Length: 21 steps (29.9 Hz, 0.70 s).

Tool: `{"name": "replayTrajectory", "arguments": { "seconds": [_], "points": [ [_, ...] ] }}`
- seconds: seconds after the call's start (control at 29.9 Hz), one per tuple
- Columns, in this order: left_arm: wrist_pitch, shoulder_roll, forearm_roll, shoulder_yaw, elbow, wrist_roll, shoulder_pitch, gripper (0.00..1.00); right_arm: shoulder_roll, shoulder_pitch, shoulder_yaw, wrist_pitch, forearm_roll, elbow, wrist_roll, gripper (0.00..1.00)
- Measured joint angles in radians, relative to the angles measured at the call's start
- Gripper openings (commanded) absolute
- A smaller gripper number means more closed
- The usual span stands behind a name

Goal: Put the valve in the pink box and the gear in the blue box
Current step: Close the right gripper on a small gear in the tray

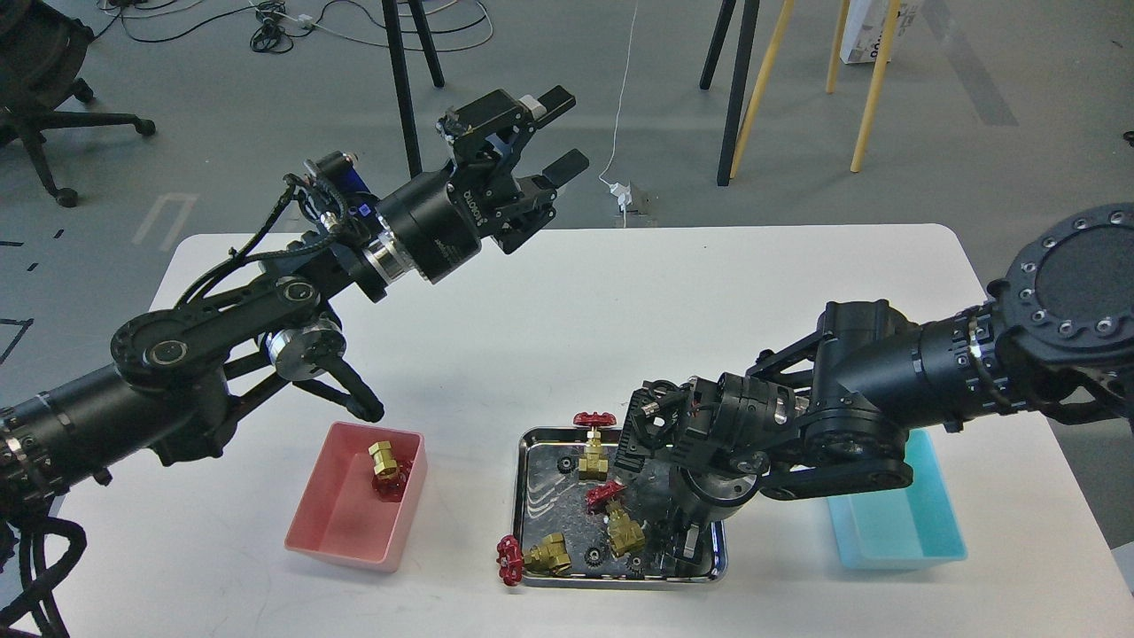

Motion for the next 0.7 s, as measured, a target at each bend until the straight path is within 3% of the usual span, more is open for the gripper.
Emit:
{"name": "replayTrajectory", "arguments": {
  "seconds": [0.4, 0.57, 0.7],
  "points": [
    [0.0, -0.014, 0.008, -0.002, 0.006, 0.0, 0.007, 0.71, 0.0, -0.012, 0.008, 0.0, 0.063, -0.013, 0.0, 0.48],
    [-0.003, -0.016, 0.008, -0.002, 0.017, 0.0, 0.009, 0.72, 0.0, -0.03, 0.008, 0.0, 0.063, -0.032, 0.001, 0.42],
    [-0.004, -0.016, 0.007, -0.002, 0.021, 0.0, 0.01, 0.72, 0.0, -0.032, 0.008, 0.0, 0.063, -0.034, 0.001, 0.31]
  ]
}}
